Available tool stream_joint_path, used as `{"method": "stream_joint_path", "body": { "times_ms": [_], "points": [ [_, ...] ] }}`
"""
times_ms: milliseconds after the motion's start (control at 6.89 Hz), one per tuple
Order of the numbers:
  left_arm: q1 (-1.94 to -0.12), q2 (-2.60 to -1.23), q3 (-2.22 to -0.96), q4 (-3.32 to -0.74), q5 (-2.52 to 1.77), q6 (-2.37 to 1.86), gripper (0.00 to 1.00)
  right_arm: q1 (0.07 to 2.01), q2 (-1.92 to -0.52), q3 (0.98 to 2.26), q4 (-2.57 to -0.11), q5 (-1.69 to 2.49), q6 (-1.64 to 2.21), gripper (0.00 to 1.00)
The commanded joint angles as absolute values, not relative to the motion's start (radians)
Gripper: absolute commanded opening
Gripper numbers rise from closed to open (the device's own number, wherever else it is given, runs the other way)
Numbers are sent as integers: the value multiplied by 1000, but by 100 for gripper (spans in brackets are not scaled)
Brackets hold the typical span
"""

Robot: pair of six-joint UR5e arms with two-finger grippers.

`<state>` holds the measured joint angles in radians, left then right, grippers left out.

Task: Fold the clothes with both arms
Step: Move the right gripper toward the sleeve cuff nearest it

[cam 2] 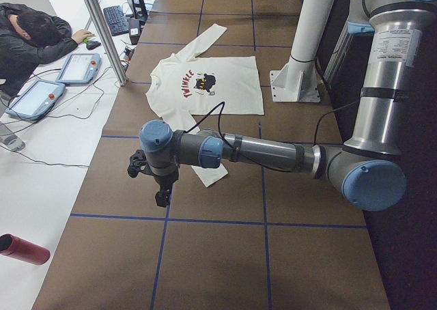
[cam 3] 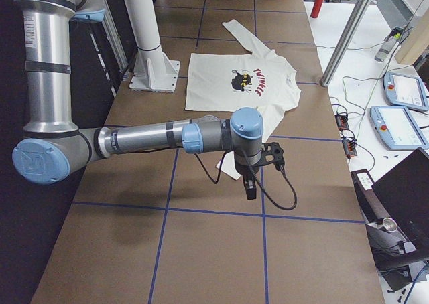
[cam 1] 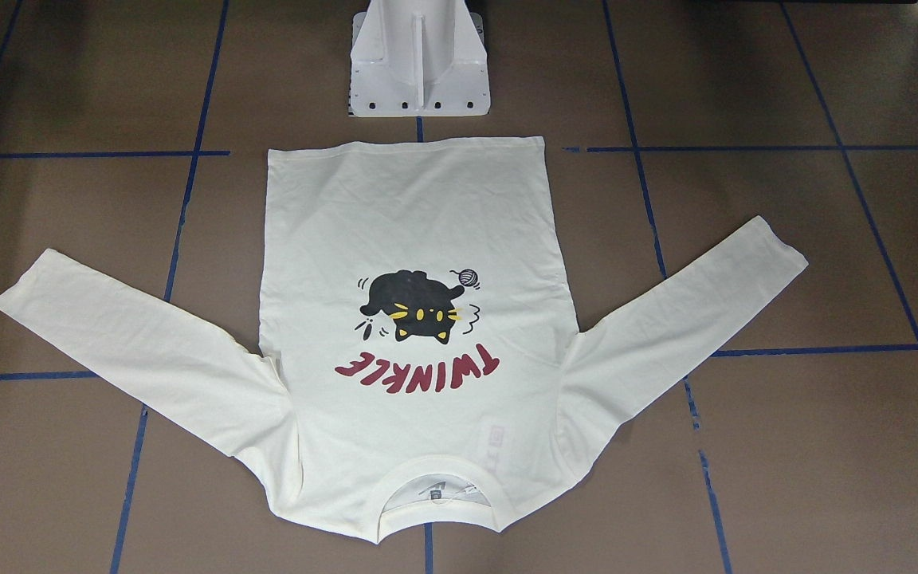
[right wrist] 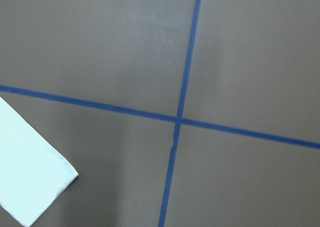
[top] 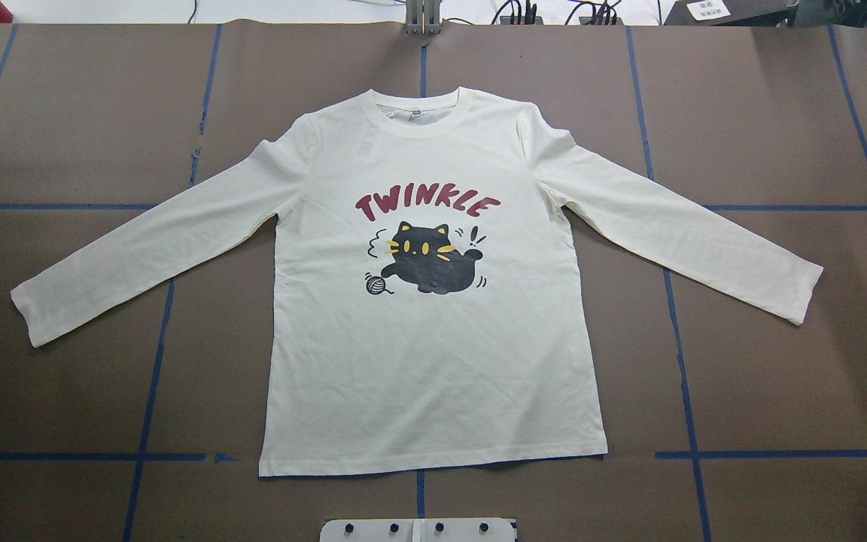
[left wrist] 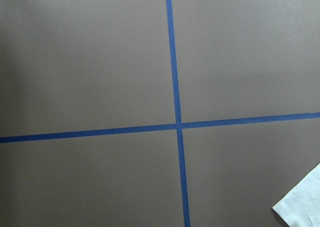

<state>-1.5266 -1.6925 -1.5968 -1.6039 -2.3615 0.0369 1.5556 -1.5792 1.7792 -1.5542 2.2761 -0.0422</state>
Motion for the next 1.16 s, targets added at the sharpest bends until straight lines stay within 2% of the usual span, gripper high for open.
{"method": "stream_joint_path", "body": {
  "times_ms": [0,145,290,435,725,870,1016],
  "points": [
    [-1522,-1727,-1591,-1856,-2309,-146,100,1540,-1555,1778,-1480,2283,-38,100],
    [-1520,-1735,-1542,-1956,-2319,-158,100,1540,-1598,1772,-1450,2401,-43,100],
    [-1520,-1730,-1536,-1971,-2341,-156,100,1540,-1627,1761,-1313,2436,-32,100],
    [-1520,-1730,-1539,-1971,-2341,-158,100,1517,-1655,1759,-1251,2441,104,100],
    [-1520,-1730,-1542,-1973,-2341,-158,100,1345,-1770,1756,-937,2334,461,99],
    [-1520,-1729,-1542,-1973,-2341,-158,100,1248,-1798,1726,-769,2263,639,95],
    [-1520,-1729,-1546,-1974,-2341,-158,100,1127,-1793,1638,-598,2156,822,80]
  ]
}}
